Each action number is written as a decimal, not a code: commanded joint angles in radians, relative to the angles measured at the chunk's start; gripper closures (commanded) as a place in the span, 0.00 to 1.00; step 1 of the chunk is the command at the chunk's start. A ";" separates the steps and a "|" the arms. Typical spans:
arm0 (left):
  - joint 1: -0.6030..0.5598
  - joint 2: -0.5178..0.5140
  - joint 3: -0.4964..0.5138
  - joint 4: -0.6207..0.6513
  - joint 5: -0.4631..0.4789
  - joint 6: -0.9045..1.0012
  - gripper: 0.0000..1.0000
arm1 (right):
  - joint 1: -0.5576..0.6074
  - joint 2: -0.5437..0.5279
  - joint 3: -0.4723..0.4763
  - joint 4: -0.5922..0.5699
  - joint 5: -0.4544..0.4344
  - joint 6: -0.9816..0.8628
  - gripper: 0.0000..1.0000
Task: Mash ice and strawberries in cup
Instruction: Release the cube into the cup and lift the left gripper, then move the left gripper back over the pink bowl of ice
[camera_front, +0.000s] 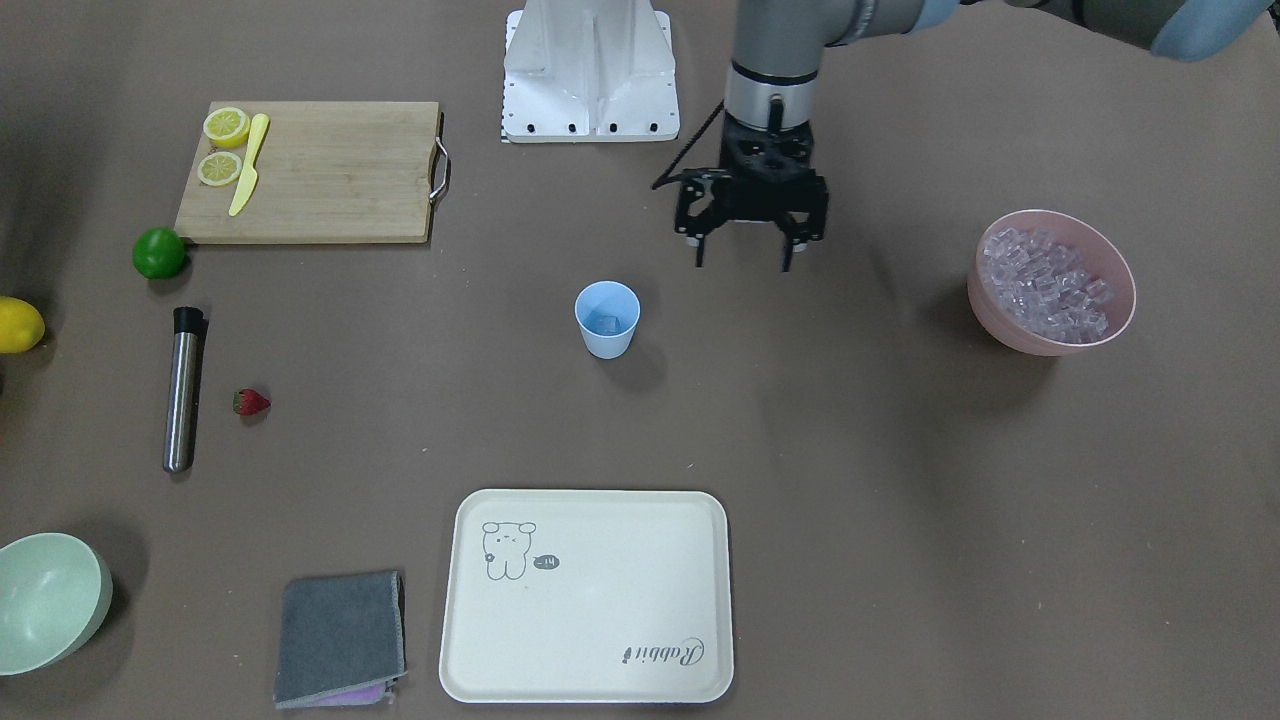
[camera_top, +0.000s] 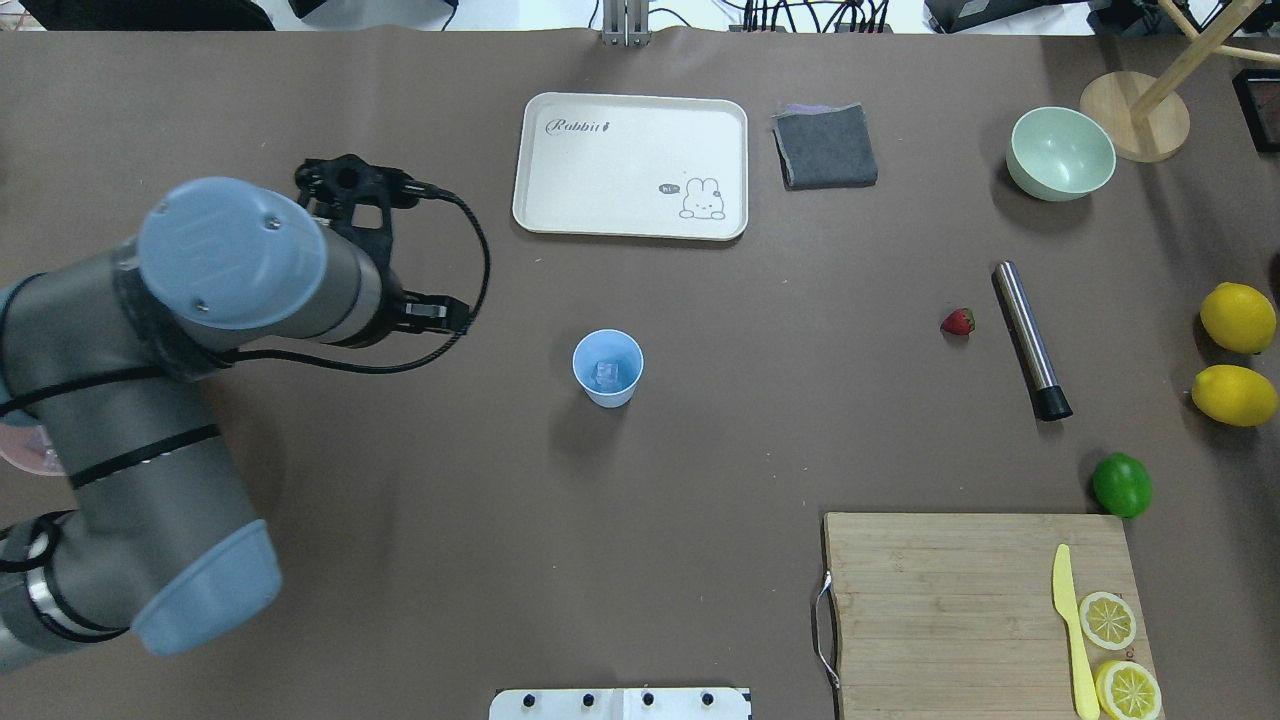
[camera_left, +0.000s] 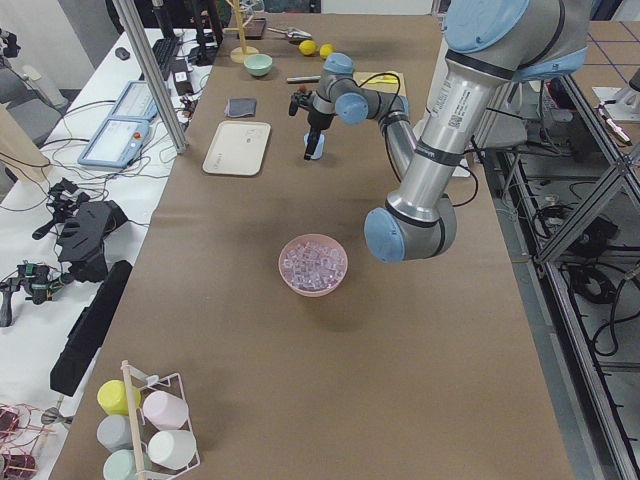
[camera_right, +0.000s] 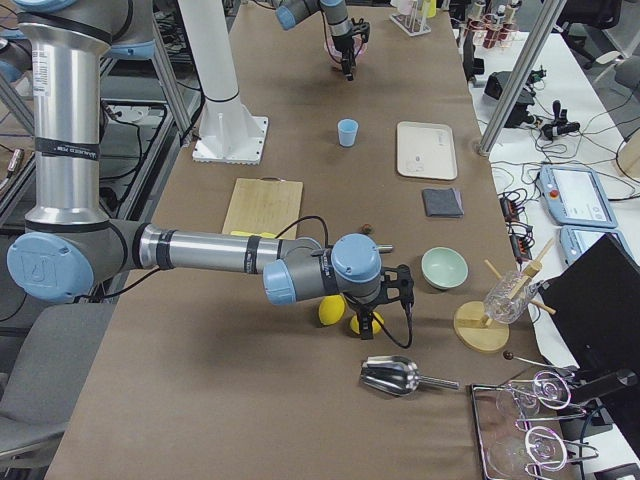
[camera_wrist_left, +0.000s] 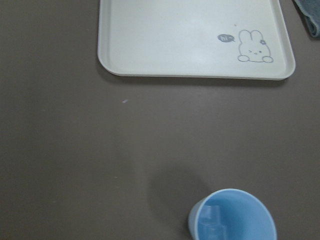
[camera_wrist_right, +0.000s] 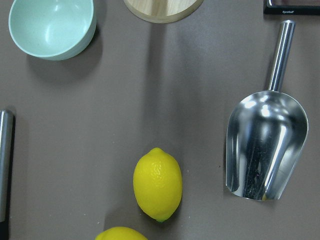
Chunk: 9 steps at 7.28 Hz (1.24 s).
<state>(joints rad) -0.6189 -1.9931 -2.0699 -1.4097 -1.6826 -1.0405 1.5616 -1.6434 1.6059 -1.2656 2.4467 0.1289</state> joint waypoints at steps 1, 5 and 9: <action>-0.051 0.239 -0.094 0.003 -0.014 0.037 0.03 | 0.000 0.001 0.000 0.000 0.000 0.000 0.00; -0.183 0.578 0.011 -0.473 -0.069 0.153 0.03 | 0.000 0.002 0.000 0.000 0.000 0.000 0.00; -0.216 0.579 0.119 -0.520 -0.098 0.158 0.03 | 0.000 0.010 -0.006 0.000 -0.003 0.000 0.00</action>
<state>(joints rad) -0.8320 -1.4143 -1.9678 -1.9254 -1.7821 -0.8815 1.5616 -1.6377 1.6028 -1.2655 2.4444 0.1289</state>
